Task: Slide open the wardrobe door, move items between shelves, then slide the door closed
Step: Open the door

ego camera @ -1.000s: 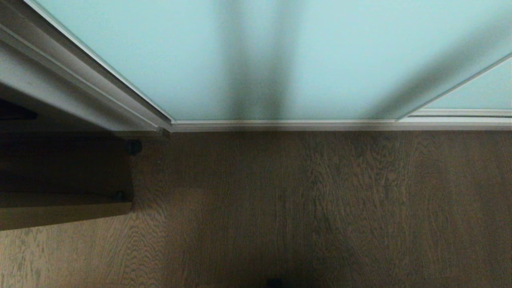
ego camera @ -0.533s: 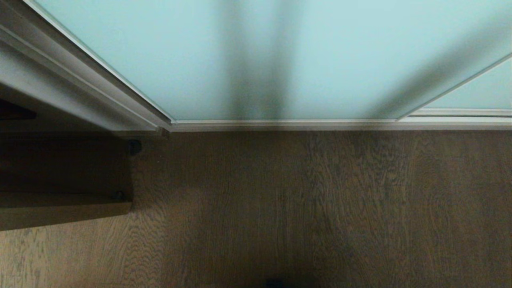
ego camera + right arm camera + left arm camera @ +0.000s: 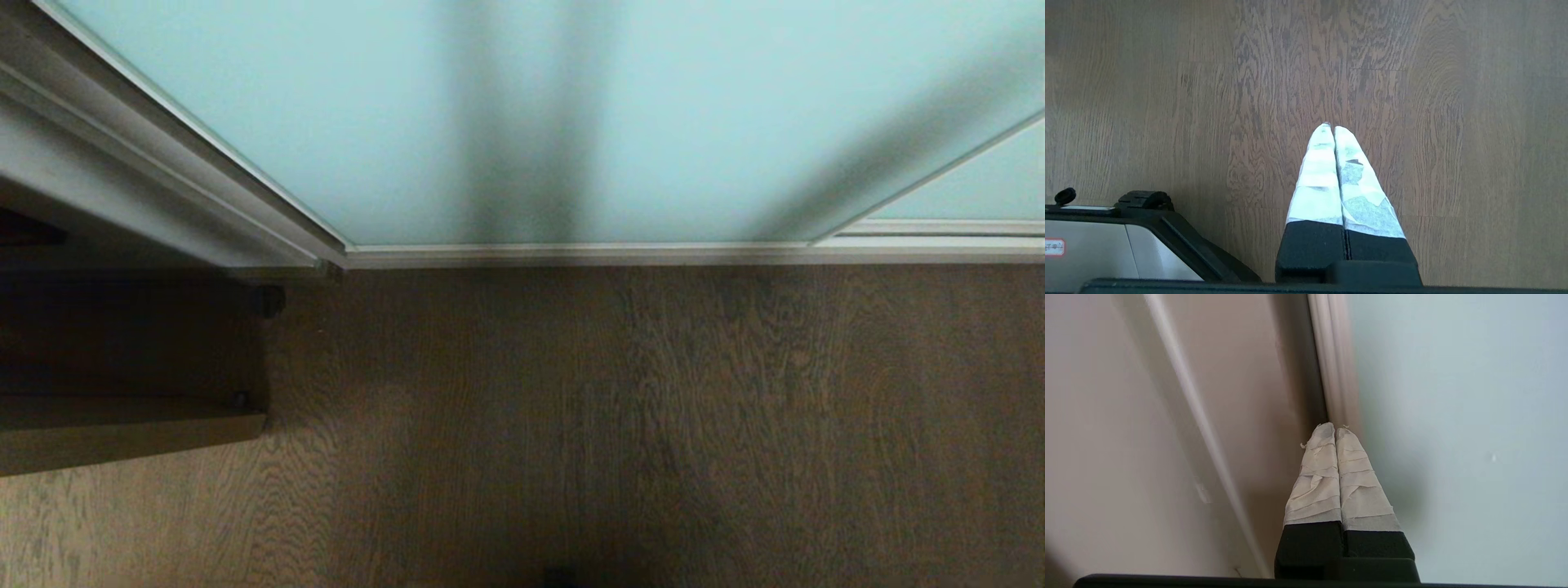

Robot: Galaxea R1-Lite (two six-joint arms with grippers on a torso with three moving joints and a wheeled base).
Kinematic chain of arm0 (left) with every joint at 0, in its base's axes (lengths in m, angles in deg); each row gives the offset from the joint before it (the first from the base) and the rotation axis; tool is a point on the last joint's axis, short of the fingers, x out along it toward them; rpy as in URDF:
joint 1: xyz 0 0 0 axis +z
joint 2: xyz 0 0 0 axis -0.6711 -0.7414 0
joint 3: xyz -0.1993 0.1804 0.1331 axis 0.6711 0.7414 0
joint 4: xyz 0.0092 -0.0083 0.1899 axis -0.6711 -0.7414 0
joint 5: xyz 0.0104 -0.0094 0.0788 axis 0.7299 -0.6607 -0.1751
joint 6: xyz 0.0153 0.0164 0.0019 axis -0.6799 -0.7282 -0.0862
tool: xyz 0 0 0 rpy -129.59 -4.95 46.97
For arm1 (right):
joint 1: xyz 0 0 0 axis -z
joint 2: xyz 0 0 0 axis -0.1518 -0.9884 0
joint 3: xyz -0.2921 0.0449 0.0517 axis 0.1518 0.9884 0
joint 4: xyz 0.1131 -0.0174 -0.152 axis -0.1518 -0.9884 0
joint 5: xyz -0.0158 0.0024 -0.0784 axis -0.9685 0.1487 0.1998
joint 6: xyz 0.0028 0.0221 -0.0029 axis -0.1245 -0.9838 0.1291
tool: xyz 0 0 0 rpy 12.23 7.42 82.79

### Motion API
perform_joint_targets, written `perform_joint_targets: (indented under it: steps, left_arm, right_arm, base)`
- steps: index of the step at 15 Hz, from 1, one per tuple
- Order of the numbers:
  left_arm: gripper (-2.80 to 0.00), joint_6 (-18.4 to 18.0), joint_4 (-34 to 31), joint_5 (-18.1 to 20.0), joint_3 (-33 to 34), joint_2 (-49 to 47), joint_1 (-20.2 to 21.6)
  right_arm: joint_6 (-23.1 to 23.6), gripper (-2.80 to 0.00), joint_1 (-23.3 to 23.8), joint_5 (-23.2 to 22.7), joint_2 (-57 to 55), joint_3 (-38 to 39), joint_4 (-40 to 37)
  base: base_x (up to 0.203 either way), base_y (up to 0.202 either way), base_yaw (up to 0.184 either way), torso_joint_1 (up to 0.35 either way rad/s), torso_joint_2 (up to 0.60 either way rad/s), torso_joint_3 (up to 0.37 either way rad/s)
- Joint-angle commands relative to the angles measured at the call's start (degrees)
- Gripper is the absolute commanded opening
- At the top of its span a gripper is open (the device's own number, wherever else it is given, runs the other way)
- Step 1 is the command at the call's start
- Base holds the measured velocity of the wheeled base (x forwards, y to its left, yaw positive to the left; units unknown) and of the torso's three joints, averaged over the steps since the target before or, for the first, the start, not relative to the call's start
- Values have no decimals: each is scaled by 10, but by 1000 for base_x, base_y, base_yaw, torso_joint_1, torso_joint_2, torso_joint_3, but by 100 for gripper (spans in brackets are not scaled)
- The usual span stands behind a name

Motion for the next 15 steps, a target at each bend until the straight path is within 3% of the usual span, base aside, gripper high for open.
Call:
perform_joint_targets:
  steps: [1, 15]
  left_arm:
    - [-280, 0, 5, -3, 17, 18, 0]
    - [-280, 11, 15, -5, -46, -103, 0]
  right_arm:
    - [-1, -280, 0, 0, 0, 0, 0]
    - [-1, -280, 0, 0, 0, 1, 0]
  base:
    - [0, 0, 0, 0, 0, 0]
    - [0, 0, 0, 0, 0, 0]
